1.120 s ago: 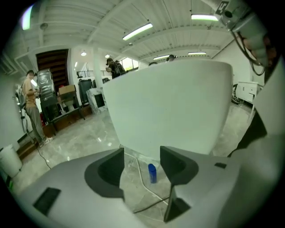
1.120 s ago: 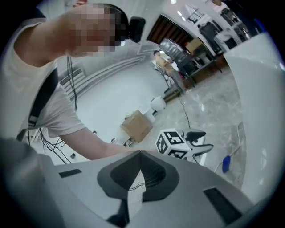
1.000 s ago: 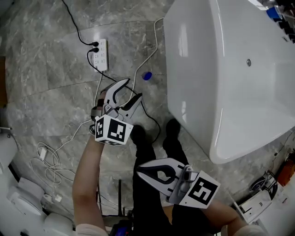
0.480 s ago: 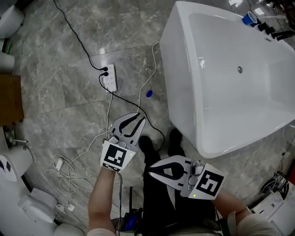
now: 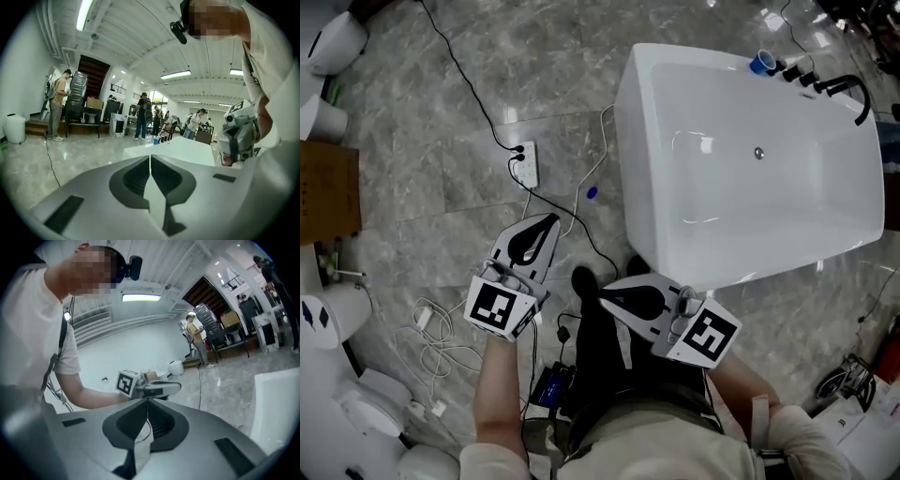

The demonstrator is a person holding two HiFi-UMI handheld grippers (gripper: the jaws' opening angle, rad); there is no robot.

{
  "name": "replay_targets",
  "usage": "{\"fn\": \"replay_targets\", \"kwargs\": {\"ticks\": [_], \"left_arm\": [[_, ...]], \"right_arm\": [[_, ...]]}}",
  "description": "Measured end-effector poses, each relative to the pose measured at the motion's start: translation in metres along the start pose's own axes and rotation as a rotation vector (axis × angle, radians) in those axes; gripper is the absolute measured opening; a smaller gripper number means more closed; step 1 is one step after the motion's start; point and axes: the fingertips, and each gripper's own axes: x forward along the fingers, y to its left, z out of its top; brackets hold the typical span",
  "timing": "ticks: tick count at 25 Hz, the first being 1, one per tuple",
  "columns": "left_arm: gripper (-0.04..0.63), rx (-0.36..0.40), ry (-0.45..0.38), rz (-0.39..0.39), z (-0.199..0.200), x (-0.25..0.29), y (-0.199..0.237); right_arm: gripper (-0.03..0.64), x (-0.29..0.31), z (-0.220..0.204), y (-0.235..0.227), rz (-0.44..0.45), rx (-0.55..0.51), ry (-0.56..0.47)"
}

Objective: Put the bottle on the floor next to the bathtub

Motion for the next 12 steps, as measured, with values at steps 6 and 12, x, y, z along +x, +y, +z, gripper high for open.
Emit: {"fn": "replay_targets", "kwargs": {"ticks": [6, 12], "left_arm": [[0.064, 0.052, 0.013, 0.006, 0.06, -0.035, -0.047], [0.064, 0.104, 0.042, 0.047, 0.095, -0.056, -0.078]], "right_arm": [[0.028, -0.041, 0.025, -0.005, -0.15, -0.324, 0.162], [0.028, -0.083, 0.059, -0.027, -0.251, -0.501, 0.21]]}}
